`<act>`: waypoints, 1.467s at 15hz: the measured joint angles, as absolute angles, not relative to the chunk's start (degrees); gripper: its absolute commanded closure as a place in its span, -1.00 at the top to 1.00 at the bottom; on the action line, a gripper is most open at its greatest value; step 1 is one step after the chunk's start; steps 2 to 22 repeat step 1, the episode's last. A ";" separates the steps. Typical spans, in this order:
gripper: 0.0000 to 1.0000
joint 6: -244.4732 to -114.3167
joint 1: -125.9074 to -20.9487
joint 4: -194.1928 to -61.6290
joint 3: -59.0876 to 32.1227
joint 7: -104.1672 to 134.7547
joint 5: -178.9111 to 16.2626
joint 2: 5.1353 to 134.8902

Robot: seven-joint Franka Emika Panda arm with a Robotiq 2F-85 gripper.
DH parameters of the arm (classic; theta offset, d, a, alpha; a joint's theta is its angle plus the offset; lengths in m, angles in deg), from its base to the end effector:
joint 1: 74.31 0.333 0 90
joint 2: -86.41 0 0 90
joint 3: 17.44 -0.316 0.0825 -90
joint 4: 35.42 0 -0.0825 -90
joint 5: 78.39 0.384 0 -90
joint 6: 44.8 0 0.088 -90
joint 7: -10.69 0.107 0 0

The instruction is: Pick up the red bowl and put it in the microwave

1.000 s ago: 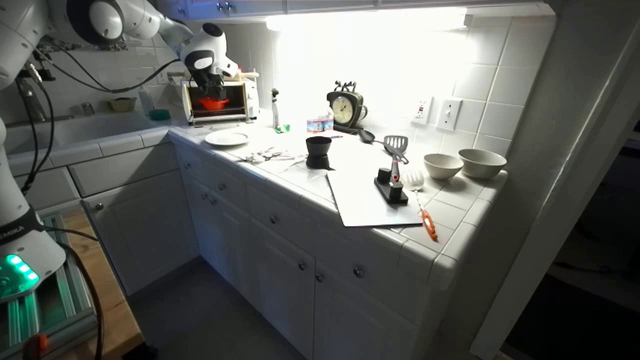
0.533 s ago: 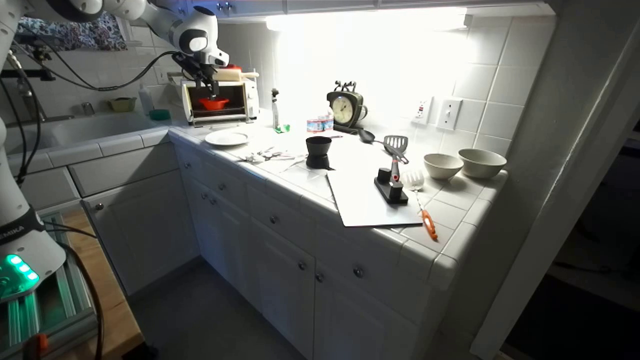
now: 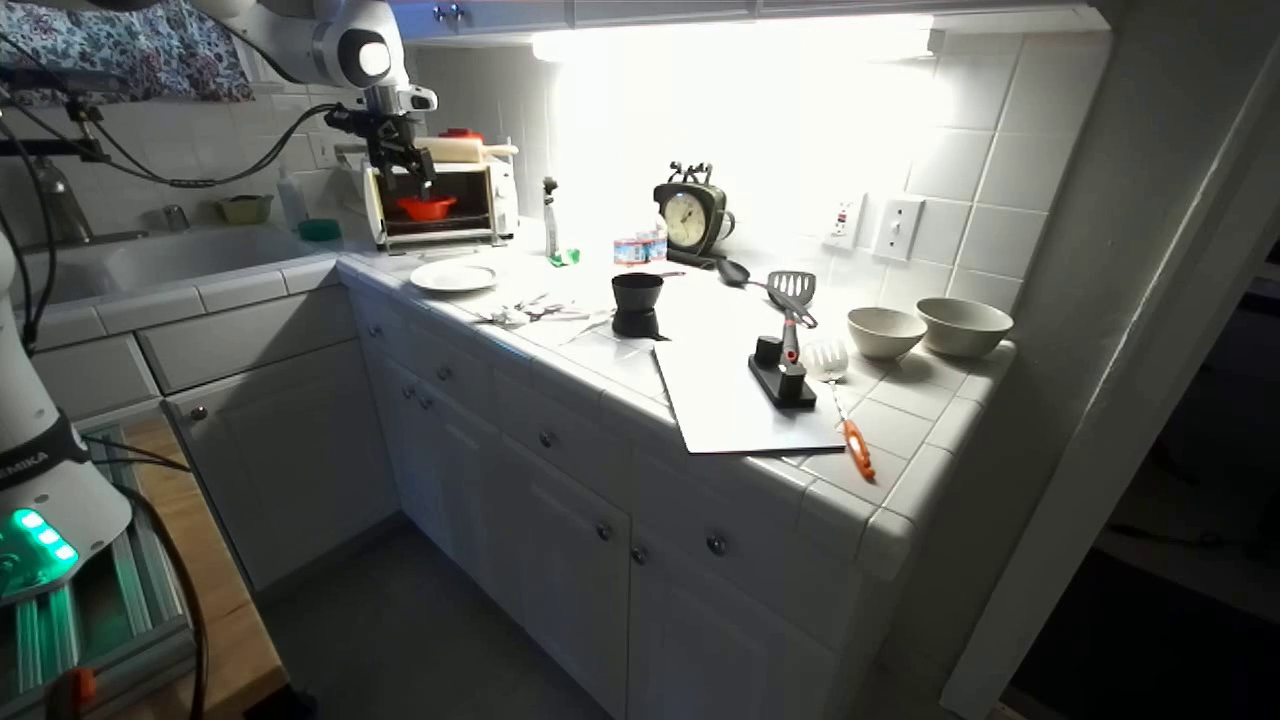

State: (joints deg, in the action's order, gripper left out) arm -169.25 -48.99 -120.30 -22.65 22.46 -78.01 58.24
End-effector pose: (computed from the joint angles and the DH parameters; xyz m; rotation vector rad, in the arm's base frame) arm 0.6211 0.3538 0.4119 -2.9781 -0.4641 -0.2574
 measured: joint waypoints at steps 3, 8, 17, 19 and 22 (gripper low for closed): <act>1.00 -169.26 -48.90 -120.89 -22.65 22.73 -78.62 58.77; 1.00 -169.26 -48.90 -120.89 -22.65 22.73 -78.62 58.77; 1.00 -169.26 -48.90 -120.89 -22.65 22.73 -78.62 58.77; 1.00 -169.26 -48.90 -120.89 -22.65 22.73 -78.62 58.77; 1.00 -169.26 -48.90 -120.89 -22.65 22.73 -78.62 58.77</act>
